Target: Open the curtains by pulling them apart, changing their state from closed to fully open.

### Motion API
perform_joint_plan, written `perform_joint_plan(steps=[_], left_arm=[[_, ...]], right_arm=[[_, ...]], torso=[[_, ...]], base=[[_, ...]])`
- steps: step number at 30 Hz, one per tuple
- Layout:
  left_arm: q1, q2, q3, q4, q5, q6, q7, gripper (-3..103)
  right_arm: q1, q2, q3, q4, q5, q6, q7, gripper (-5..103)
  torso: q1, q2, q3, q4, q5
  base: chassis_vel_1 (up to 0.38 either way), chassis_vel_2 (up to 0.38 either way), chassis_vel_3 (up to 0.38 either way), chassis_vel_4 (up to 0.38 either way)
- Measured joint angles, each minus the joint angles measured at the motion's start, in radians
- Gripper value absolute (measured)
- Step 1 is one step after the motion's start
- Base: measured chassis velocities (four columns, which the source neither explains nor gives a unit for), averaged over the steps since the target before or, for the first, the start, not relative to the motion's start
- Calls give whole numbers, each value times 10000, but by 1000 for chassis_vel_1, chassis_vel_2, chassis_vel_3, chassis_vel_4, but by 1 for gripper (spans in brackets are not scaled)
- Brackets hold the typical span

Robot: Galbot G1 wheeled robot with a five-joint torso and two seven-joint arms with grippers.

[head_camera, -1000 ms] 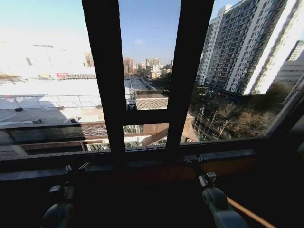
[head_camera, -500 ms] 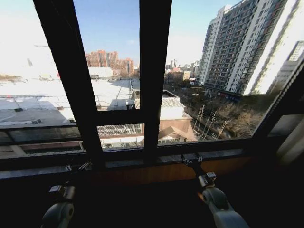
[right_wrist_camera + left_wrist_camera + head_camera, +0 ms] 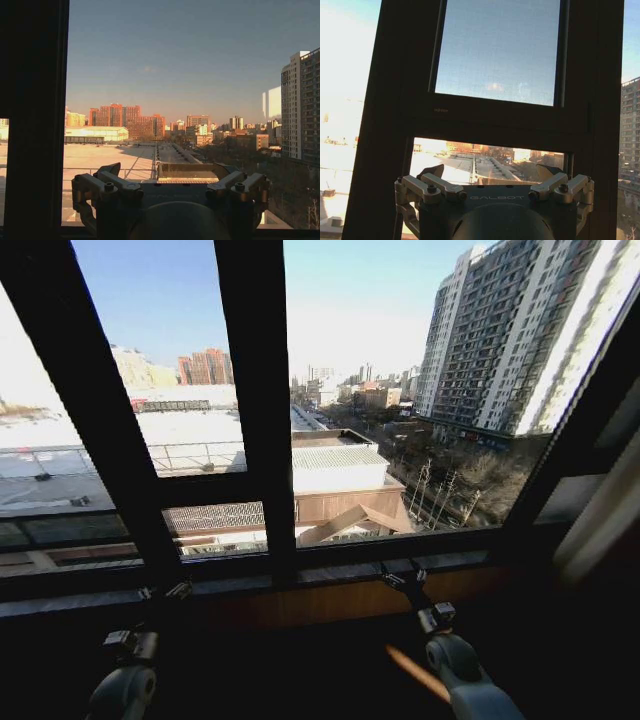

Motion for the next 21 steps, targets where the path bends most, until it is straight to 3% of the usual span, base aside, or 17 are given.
perform_joint_plan(steps=[11,21], left_arm=[[0,0,-3,0,0,0,-12,100],[-1,-1,-1,1,0,0,-11,100]], right_arm=[[1,1,-1,0,0,0,-1,100],[1,0,-1,0,0,0,-2,100]], torso=[[2,-1,2,-5,13],[0,-1,1,-2,8]], base=[[57,-24,-63,10],[181,-189,-185,214]])
